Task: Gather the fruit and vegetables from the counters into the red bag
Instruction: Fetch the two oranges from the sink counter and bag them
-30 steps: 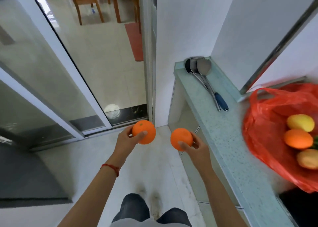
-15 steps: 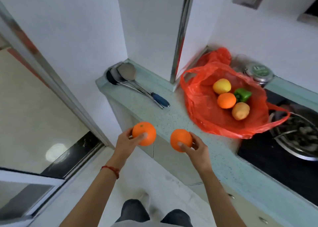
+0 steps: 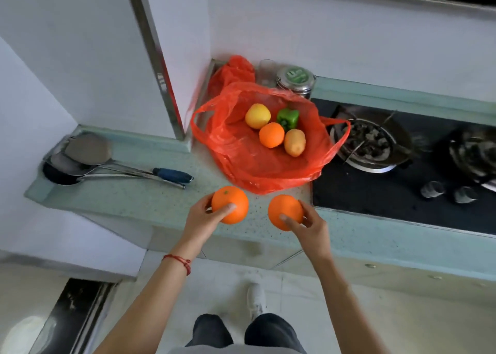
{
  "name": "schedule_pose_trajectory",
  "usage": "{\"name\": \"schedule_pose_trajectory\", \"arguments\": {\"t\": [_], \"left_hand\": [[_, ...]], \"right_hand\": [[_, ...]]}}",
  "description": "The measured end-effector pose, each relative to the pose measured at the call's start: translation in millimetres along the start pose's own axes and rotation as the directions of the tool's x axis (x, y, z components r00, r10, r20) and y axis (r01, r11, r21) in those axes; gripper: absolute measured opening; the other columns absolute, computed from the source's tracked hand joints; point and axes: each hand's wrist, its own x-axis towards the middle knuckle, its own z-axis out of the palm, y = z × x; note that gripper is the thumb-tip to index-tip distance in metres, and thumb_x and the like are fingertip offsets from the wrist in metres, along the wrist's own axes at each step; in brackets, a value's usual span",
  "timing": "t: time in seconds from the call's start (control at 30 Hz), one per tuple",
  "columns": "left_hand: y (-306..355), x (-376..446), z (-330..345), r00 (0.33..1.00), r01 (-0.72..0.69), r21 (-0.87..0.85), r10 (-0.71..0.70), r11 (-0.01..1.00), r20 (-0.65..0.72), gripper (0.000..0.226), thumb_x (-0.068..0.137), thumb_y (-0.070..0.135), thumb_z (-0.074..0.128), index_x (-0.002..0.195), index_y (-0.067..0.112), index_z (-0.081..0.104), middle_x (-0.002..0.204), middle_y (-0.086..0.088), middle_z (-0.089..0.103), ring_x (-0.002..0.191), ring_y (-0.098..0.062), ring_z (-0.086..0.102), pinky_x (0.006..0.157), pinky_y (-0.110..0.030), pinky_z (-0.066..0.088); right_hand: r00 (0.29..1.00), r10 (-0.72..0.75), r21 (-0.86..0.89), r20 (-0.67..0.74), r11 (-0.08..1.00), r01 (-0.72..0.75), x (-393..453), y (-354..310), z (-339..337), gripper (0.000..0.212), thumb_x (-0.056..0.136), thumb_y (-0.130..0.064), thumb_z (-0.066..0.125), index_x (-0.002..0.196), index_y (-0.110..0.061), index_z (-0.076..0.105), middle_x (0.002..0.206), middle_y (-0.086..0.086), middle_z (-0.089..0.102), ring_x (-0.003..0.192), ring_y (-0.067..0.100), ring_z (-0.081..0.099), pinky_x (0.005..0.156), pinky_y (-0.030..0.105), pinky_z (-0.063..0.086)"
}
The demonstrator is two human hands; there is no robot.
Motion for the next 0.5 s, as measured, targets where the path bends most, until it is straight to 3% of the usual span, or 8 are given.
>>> {"name": "schedule_pose_trajectory", "arguments": {"t": [0.1,0.23,0.4,0.5], "left_hand": [[4.3,17.8,14.5,0.999,-0.004,-0.001,0.004,1.000,0.033,0.072,0.040,0.058,0.069,0.103,0.024,0.058,0.102,-0.004,0.063,0.095,-0.020,0.062,0.087,-0.043,0.052],[15.3,40.6,34.9,0.998,-0.018,0.000,0.018,1.000,0.062,0.072,0.041,0.059,0.067,0.104,0.025,0.057,0.095,0.006,0.062,0.088,-0.009,0.061,0.079,-0.032,0.051],[33.8,68.8,61.2,0.997,-0.048,-0.001,0.047,0.999,0.066,0.073,0.041,0.059,0.066,0.105,0.024,0.059,0.094,0.010,0.063,0.087,-0.003,0.059,0.067,-0.016,0.045],[41.0,88.1,74.2,0.997,-0.029,-0.019,0.030,0.999,0.065,0.064,0.042,0.057,0.069,0.099,0.030,0.059,0.097,0.008,0.064,0.092,-0.009,0.062,0.071,-0.021,0.050]], "right_hand": [[1.000,0.003,-0.009,-0.017,1.000,-0.003,14.7,-3.2,-8.3,0.063,0.072,-0.025,0.078,0.129,-0.013,0.052,0.114,0.001,0.058,0.103,0.018,0.055,0.081,0.027,0.043],[1.000,-0.014,0.006,0.012,1.000,0.014,44.3,-8.1,-18.7,0.064,0.072,-0.028,0.077,0.129,-0.018,0.051,0.115,-0.003,0.059,0.105,0.015,0.056,0.079,0.022,0.045],[1.000,0.007,-0.030,0.018,1.000,-0.006,92.6,-16.4,-31.5,0.072,0.068,-0.040,0.078,0.131,-0.021,0.050,0.121,0.000,0.059,0.109,0.018,0.056,0.092,0.041,0.050],[0.999,0.004,-0.058,0.036,0.998,-0.002,118.1,-22.1,-37.0,0.074,0.068,-0.042,0.078,0.133,-0.021,0.049,0.124,0.001,0.058,0.108,0.018,0.056,0.090,0.038,0.050]]}}
